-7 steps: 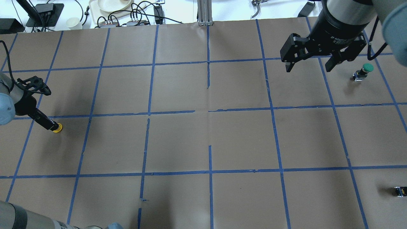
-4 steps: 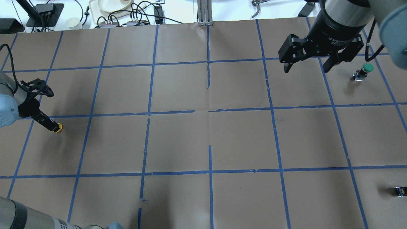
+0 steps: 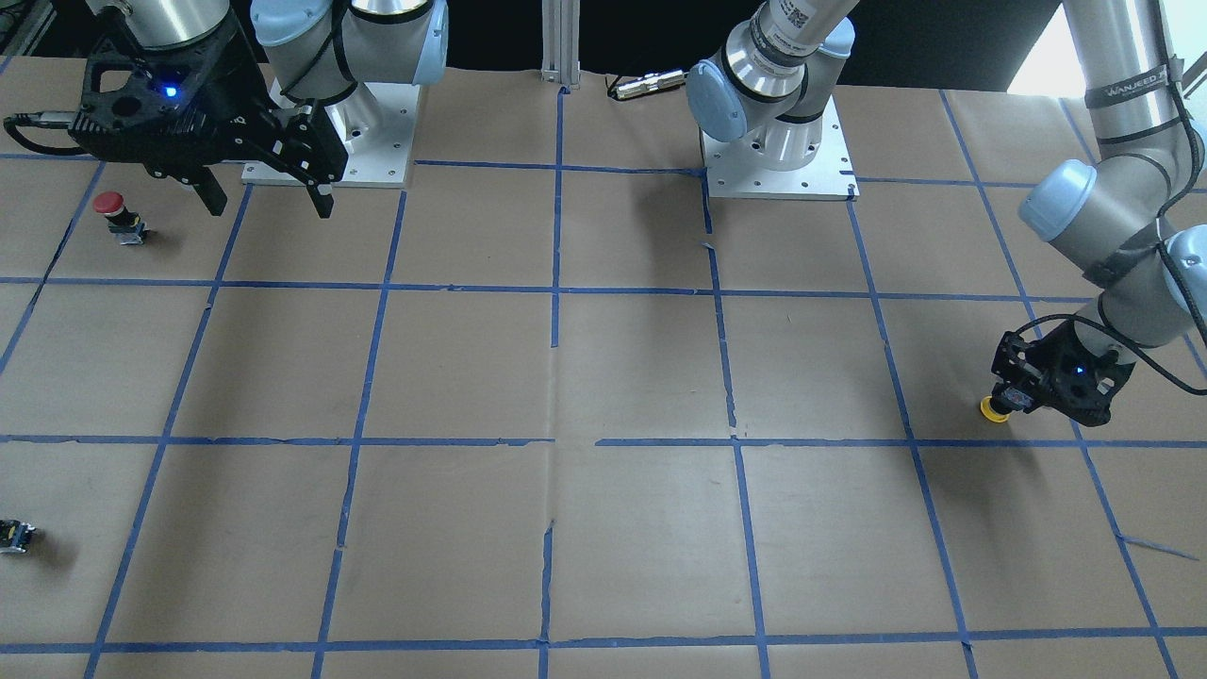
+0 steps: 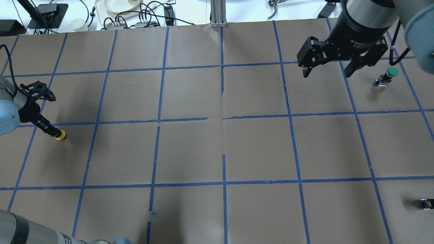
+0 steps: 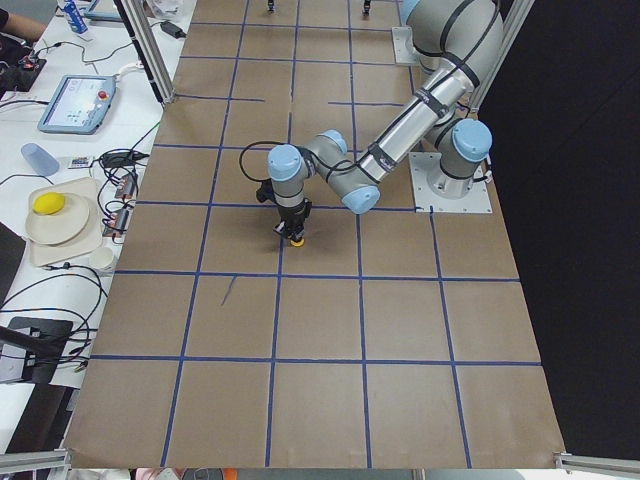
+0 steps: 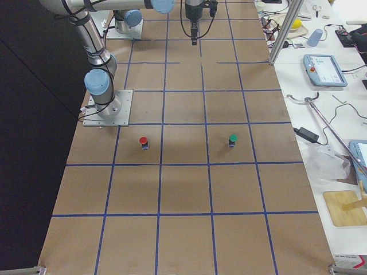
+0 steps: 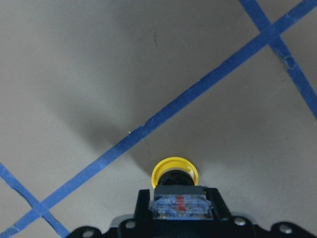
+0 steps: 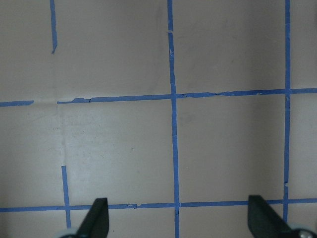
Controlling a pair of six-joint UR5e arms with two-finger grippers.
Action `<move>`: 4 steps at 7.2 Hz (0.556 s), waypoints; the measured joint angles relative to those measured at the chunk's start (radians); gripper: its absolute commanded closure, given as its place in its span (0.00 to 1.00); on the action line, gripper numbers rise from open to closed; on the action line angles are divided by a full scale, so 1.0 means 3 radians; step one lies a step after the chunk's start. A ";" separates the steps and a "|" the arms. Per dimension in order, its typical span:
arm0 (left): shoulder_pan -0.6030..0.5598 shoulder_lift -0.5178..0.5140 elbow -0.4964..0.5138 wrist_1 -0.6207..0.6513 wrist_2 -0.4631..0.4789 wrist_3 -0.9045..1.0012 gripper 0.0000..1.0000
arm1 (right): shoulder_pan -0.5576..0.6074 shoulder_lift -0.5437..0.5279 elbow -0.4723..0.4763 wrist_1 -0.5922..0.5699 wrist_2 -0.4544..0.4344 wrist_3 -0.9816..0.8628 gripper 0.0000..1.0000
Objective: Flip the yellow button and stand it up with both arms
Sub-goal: 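Close the left gripper on the yellow button's body and lift it, then carry the yellow button up toward the table center, turning it sideways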
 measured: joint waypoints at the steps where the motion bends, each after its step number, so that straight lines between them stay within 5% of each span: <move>1: -0.0020 0.0058 0.0010 -0.0056 -0.0032 -0.0023 0.96 | -0.0004 0.0000 0.0000 0.0001 -0.0003 0.0000 0.00; 4: -0.0305 0.0408 0.0158 -0.0867 -0.0393 -0.0495 0.96 | -0.0017 0.0004 -0.0001 0.0000 0.0002 -0.0001 0.00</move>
